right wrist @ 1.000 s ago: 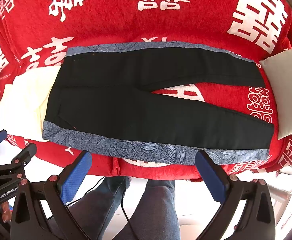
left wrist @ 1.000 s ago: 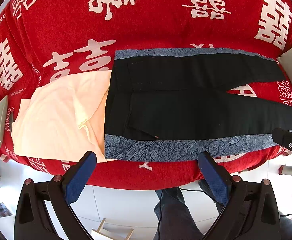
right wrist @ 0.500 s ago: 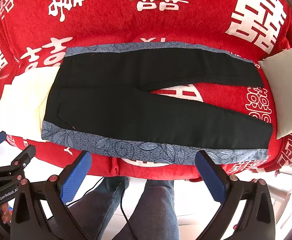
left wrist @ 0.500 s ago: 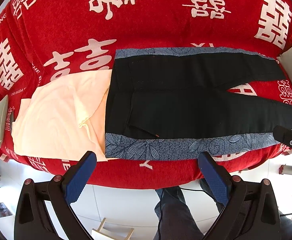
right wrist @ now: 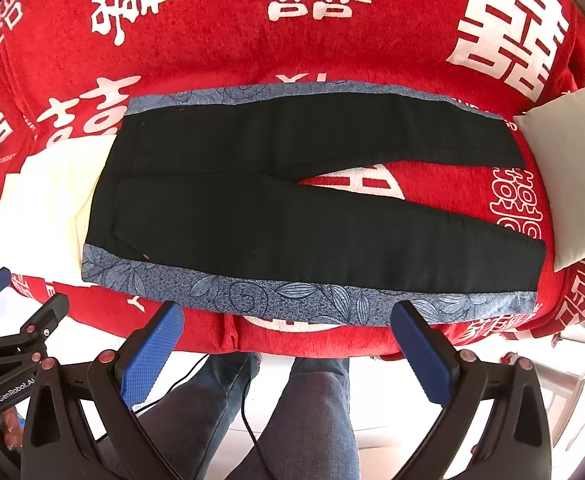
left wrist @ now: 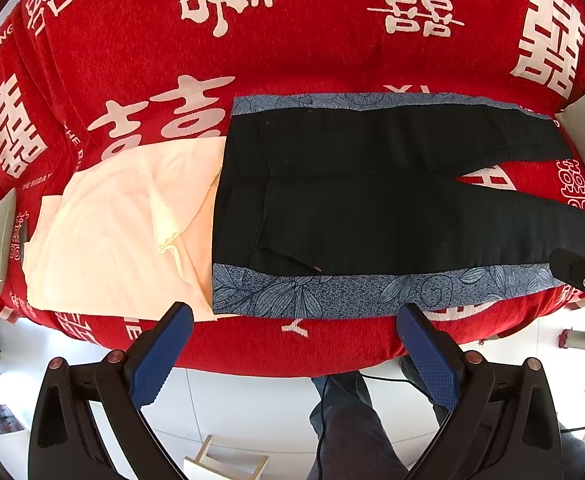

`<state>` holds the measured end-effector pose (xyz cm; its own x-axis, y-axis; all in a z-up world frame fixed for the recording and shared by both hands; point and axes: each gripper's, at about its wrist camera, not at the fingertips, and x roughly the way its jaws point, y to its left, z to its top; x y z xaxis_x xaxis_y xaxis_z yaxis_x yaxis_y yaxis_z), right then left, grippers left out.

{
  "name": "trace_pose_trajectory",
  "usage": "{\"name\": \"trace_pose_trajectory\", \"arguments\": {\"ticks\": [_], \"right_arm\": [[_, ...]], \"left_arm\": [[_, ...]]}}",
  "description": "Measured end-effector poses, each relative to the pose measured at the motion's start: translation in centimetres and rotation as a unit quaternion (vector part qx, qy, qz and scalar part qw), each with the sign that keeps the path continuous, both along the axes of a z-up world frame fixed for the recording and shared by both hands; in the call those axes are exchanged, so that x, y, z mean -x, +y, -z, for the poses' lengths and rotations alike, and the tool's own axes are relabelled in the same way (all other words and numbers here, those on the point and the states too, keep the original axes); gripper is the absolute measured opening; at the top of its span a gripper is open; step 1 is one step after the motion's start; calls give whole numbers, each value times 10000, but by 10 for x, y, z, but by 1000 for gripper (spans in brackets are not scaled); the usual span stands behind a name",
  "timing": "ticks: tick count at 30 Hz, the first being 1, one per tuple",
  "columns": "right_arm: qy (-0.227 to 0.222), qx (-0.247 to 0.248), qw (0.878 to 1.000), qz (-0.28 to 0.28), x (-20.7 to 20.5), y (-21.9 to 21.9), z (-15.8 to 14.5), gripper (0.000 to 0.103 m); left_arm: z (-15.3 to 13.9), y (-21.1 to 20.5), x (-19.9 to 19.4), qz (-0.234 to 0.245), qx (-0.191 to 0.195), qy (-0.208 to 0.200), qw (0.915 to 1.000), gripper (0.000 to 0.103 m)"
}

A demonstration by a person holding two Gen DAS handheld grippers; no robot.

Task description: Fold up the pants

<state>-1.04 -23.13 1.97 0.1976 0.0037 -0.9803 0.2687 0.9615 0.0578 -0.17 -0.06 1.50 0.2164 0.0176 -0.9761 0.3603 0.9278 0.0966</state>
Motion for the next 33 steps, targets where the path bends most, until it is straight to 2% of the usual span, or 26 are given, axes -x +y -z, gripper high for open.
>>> {"name": "trace_pose_trajectory", "arguments": {"ticks": [12, 18, 22, 28, 33], "right_arm": [[33, 2, 9999, 104, 0, -3, 3, 103], [52, -59, 9998, 203, 1, -7, 10, 103], [22, -521, 9975, 470, 2, -17, 22, 103], [70, -1276, 9889, 752, 9, -26, 57, 103], [147, -1973, 9765, 851, 13, -23, 97, 103]], "left_arm": [[4, 4, -2, -41, 28, 44, 10000, 102], [14, 8, -7, -220, 166, 178, 9995, 102], [25, 16, -13, -415, 359, 291, 9981, 102], [53, 31, -18, -807, 686, 531, 9930, 102], [94, 45, -18, -1340, 1076, 917, 9809, 102]]}}
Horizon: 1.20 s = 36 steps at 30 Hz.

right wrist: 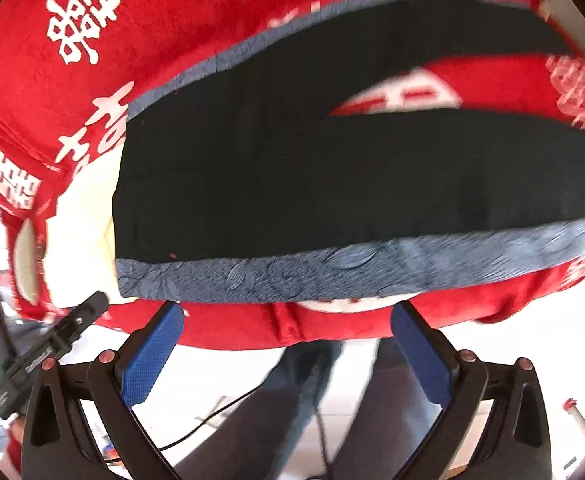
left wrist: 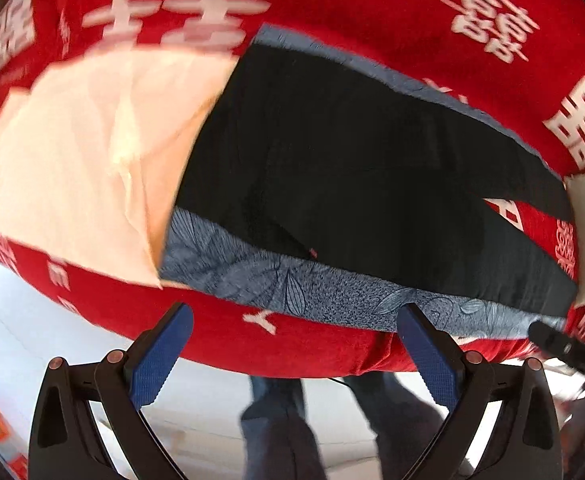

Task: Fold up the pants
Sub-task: 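Grasp the grey patterned waistband edge with the left gripper while the right gripper grasps it too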

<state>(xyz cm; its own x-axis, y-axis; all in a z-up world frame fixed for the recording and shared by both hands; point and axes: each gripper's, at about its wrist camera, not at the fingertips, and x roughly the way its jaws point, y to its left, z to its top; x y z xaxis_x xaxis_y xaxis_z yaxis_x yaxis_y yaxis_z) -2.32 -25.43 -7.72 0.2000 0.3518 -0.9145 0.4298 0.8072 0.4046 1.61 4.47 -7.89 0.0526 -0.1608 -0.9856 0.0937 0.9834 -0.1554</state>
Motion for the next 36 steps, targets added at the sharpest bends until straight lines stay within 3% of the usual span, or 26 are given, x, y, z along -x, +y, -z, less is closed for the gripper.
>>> {"name": "trace_pose_trajectory", "arguments": {"ticks": [4, 6, 8, 10, 18, 24, 25, 26, 28, 29, 36], "right_arm": [[-52, -847, 9960, 277, 8, 2, 44, 103], [-108, -1258, 9909, 463, 13, 2, 66, 97], [-82, -1620, 9842, 702, 19, 0, 90, 81], [-142, -1897, 9779, 870, 23, -1, 104, 79], [-415, -2661, 9585, 940, 23, 1, 149, 79], [-707, -3207, 9363, 1241, 10, 7, 168, 76], [-697, -3210, 9361, 1255, 8, 9, 169, 64], [-637, -3217, 9359, 1285, 6, 11, 170, 39], [-624, -3428, 9259, 1461, 7, 10, 172, 15], [-707, -3546, 9192, 1559, 7, 8, 167, 14], [-1078, -3847, 9059, 1407, -2, 2, 131, 13]], "left_arm": [[36, 10, 4, -451, 521, 282, 9972, 102], [53, 14, 6, -703, 750, 411, 9939, 102], [68, 20, 9, -990, 1035, 574, 9880, 102], [78, 26, 13, -1215, 1323, 634, 9817, 102], [99, 28, 21, -1161, 1675, 726, 9763, 102], [105, 27, 16, -1040, 1732, 722, 9767, 102], [106, 26, 16, -1056, 1744, 737, 9762, 102], [106, 24, 15, -1074, 1765, 754, 9755, 102], [106, 24, 14, -1117, 1858, 776, 9731, 102], [106, 26, 13, -1133, 1919, 776, 9718, 102], [102, 39, -2, -1649, 2395, 667, 9545, 102]]}}
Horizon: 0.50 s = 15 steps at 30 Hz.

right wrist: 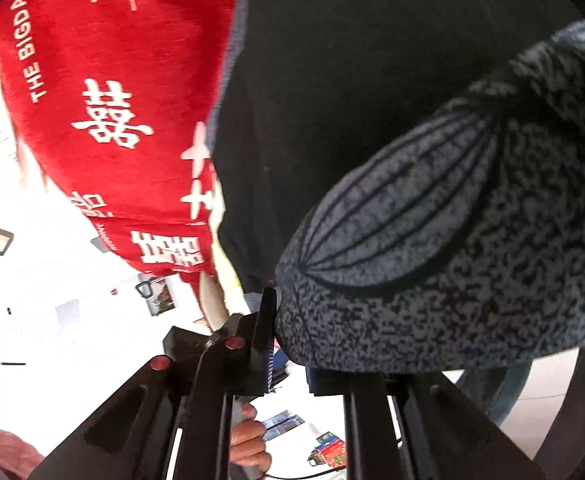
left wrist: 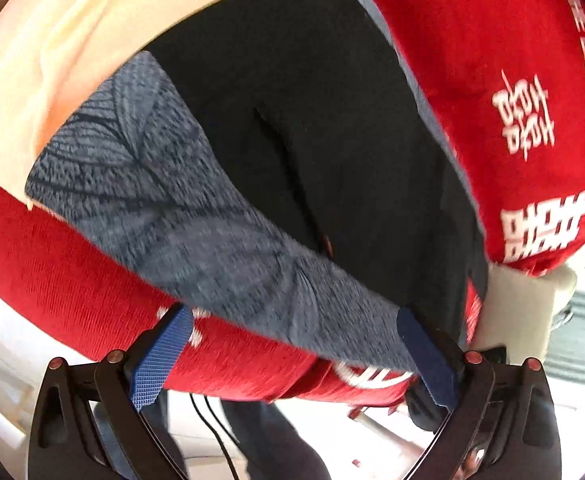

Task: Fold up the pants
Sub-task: 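Grasp the grey patterned waistband edge with the left gripper while the right gripper grasps it too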

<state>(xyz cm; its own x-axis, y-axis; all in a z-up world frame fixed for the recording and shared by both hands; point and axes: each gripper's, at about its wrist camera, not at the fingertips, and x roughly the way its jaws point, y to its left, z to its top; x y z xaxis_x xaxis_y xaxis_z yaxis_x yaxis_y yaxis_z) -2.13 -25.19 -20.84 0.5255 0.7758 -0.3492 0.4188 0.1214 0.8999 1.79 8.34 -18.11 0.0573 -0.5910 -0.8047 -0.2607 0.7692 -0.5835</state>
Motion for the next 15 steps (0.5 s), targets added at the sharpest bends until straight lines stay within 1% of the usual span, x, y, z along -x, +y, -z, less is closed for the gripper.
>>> {"name": "trace_pose_trajectory", "arguments": {"ticks": [2, 4, 7, 8, 9, 10, 11, 12, 13, 14, 15], "right_arm": [[-45, -45, 10000, -18, -2, -2, -6, 13], [-69, -84, 9999, -32, -4, -1, -9, 13], [-171, -176, 9997, -35, -6, -5, -14, 13], [-204, -172, 9996, -54, -7, -6, -16, 13], [-223, -166, 9996, -77, -7, -7, -18, 13], [-235, -147, 9996, -109, -4, -9, -16, 13], [-233, -93, 9995, -170, -4, -9, -16, 16], [-205, 2, 9995, -253, -5, -8, -16, 17], [-172, 64, 9994, -302, -5, -8, -15, 17], [-128, 102, 9993, -325, -3, -9, -12, 17], [-80, 116, 9994, -322, -1, -9, -10, 18]], "left_arm": [[1, 2, -5, -147, 13, 20, 9999, 102], [4, 4, -8, -171, 12, 54, 9998, 102], [5, 3, -13, -180, -151, 66, 9997, 102], [4, 2, -17, -187, -277, 40, 9994, 98], [3, 1, -19, -177, -311, 1, 9994, 91], [3, -1, -21, -115, -294, -18, 9995, 67], [4, -5, -24, -7, -112, -10, 9999, 49], [4, -6, -26, 41, -109, -18, 9999, 45], [2, -8, -28, 96, -162, -67, 9998, 37], [0, -10, -29, 178, -161, -107, 9997, 25], [-1, -11, -31, 232, -137, -142, 9995, 21]]}}
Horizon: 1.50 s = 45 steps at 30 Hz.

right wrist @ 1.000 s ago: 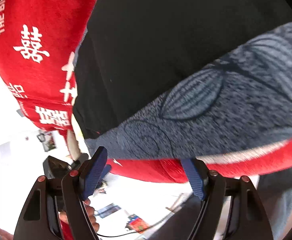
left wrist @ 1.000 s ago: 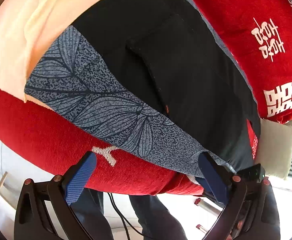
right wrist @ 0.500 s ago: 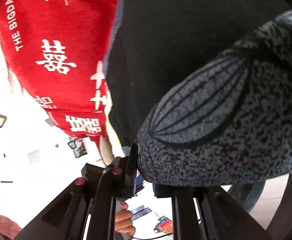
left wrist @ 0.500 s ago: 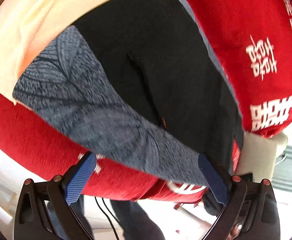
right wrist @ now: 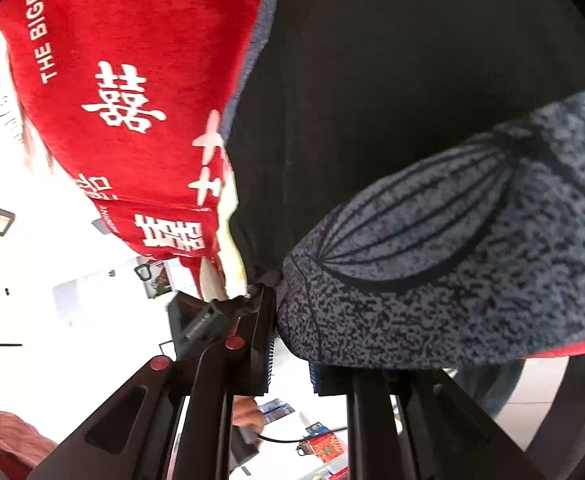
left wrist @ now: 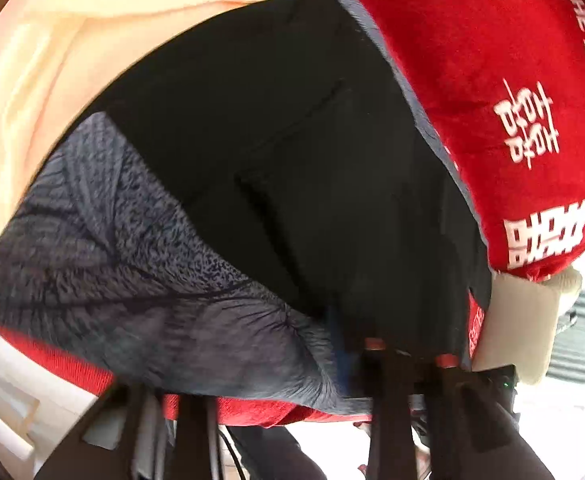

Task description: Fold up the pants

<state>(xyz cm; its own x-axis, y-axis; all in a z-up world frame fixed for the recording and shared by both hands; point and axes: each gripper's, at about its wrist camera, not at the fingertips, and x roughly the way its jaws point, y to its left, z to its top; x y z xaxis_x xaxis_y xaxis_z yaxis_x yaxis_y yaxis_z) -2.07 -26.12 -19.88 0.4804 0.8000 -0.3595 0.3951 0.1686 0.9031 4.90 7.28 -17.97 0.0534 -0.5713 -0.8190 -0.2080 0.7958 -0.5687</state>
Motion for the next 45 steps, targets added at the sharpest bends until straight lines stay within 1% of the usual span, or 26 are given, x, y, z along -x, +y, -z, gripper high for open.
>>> {"name": "trace_pose_trajectory", "arguments": {"ticks": [2, 4, 6, 8, 11, 13, 15, 16, 17, 19, 20, 21, 22, 23, 24, 25, 28, 31, 32, 34, 38, 40, 42, 43, 45], "right_arm": [[113, 80, 9999, 70, 8, -3, 8, 30], [191, 82, 9995, 224, 18, -9, 15, 37], [286, 39, 9985, 471, 28, -16, 24, 38], [298, -144, 9962, 808, 37, -24, 33, 38], [220, -578, 9890, 1346, 52, -33, 47, 38], [195, -794, 9840, 1586, 56, -35, 53, 38], [282, -1025, 9765, 1874, 61, -34, 58, 29], [322, -996, 9747, 1976, 64, -35, 56, 18], [369, -832, 9746, 2047, 67, -36, 48, 12], [360, -501, 9789, 1946, 68, -41, 29, 10], [291, -173, 9836, 1771, 64, -43, 11, 9], [238, 36, 9861, 1646, 61, -45, 0, 9], [178, 358, 9887, 1447, 55, -46, -15, 9], [94, 710, 9897, 1236, 47, -48, -34, 9], [57, 850, 9896, 1159, 39, -43, -43, 9], [-21, 1063, 9888, 1044, 31, -46, -58, 9], [-188, 1328, 9873, 852, 8, -57, -78, 9], [-341, 1483, 9862, 650, -11, -65, -92, 9], [-398, 1558, 9857, 500, -27, -71, -97, 9], [-480, 1654, 9847, 283, -44, -75, -102, 9], [-453, 1835, 9816, -269, -107, -98, -98, 9], [-291, 1801, 9823, -425, -139, -108, -89, 9], [-92, 1800, 9817, -622, -174, -119, -72, 9], [-31, 1814, 9810, -688, -186, -121, -67, 9], [135, 1763, 9802, -887, -215, -128, -44, 9]], "left_arm": [[-4, 1, -3, 40, 23, -25, 10000, 20], [-8, 1, -5, 91, 57, -11, 9999, 20], [-11, 0, -8, 182, 69, -28, 9998, 20], [-12, -1, -10, 299, 48, -19, 9995, 20], [-12, -3, -12, 387, 54, 27, 9992, 20], [-12, -3, -12, 452, 37, 46, 9990, 20], [-13, -5, -13, 538, -29, 48, 9985, 20], [-14, -5, -13, 592, -51, 26, 9982, 20], [-16, -5, -12, 641, -60, 9, 9979, 20], [-22, -7, -12, 812, -117, -90, 9966, 20], [-26, -8, -13, 887, -140, -143, 9959, 20], [-30, -9, -14, 939, -147, -190, 9953, 20], [-34, -10, -16, 981, -127, -232, 9948, 20], [-39, -10, -18, 1011, -90, -273, 9945, 20], [-46, -12, -21, 1059, -43, -351, 9937, 20], [-52, -13, -24, 1109, -15, -423, 9929, 20], [-68, -21, -37, 1218, 9, -608, 9907, 20], [-83, -30, -57, 1200, 65, -806, 9895, 20], [-87, -34, -65, 1184, 66, -881, 9890, 20], [-89, -42, -82, 1125, 66, -966, 9889, 20], [-84, -61, -123, 1084, -40, -1089, 9881, 20], [-75, -73, -146, 1069, -141, -1111, 9879, 20], [-62, -84, -166, 1081, -282, -1150, 9871, 20], [-53, -89, -177, 1091, -414, -1179, 9862, 20], [-33, -97, -194, 1091, -589, -1182, 9852, 21]]}}
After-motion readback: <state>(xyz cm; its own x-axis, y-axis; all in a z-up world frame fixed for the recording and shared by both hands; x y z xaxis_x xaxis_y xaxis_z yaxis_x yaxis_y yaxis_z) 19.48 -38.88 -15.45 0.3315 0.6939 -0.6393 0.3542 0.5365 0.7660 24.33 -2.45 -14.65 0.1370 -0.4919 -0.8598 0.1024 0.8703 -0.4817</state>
